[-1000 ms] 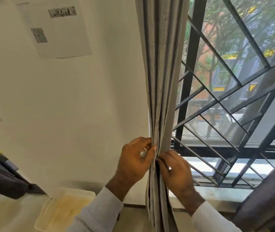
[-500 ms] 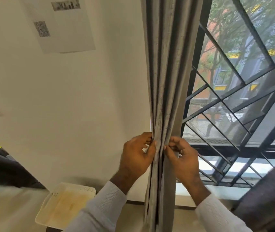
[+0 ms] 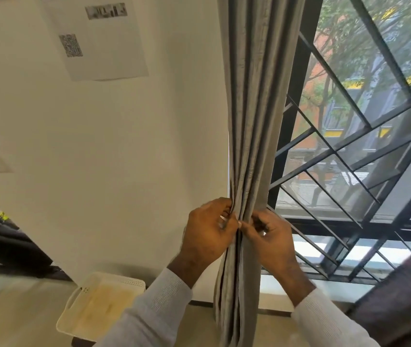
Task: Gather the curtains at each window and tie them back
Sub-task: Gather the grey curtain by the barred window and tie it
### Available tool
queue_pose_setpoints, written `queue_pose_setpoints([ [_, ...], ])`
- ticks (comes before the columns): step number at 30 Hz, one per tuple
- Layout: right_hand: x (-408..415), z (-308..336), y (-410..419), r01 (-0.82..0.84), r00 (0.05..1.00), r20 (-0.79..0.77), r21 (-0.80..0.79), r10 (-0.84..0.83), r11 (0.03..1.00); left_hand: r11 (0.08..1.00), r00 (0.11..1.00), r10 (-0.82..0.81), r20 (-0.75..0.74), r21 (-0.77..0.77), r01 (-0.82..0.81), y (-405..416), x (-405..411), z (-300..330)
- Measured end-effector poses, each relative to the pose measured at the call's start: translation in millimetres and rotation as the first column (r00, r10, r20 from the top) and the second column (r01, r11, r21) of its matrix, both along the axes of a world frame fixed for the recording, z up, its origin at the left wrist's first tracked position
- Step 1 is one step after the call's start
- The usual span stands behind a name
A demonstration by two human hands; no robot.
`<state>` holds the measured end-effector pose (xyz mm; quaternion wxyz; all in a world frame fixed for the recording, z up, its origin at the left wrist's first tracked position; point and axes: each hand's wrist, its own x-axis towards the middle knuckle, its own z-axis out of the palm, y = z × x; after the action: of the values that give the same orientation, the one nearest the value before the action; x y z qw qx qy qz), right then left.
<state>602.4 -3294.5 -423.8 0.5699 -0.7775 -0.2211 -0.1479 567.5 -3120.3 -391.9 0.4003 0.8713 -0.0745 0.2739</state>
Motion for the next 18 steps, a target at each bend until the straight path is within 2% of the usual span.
queue_pose_setpoints([
  [4,2,-1,1,0.051,0.996,0.075,-0.03,-0.049,0.998,1.0,0.998,0.028,0.052,0.006,-0.029,1,-1,2],
  [8,-13,-9,-7,0.185,0.953,0.269,-0.159,-0.138,0.97,0.957,0.975,0.176,0.138,0.209,-0.202,6,-6,2],
  [10,-18,-18,-4,0.174,0.935,0.346,-0.239,-0.083,0.955,0.956,0.977,0.141,0.163,0.235,-0.177,1,-8,2],
  [12,-16,-20,1,0.134,0.947,0.317,-0.265,-0.044,0.955,0.994,0.992,0.056,0.111,0.093,-0.066,-5,-9,3],
  [14,-11,-15,2,0.091,0.964,0.265,-0.22,-0.03,0.971,0.997,0.997,-0.02,0.068,-0.068,0.025,-5,-6,4],
  [18,-7,-9,-7,0.001,0.975,0.22,-0.157,0.033,0.988,0.976,0.995,-0.1,0.017,-0.19,0.101,5,-3,6],
])
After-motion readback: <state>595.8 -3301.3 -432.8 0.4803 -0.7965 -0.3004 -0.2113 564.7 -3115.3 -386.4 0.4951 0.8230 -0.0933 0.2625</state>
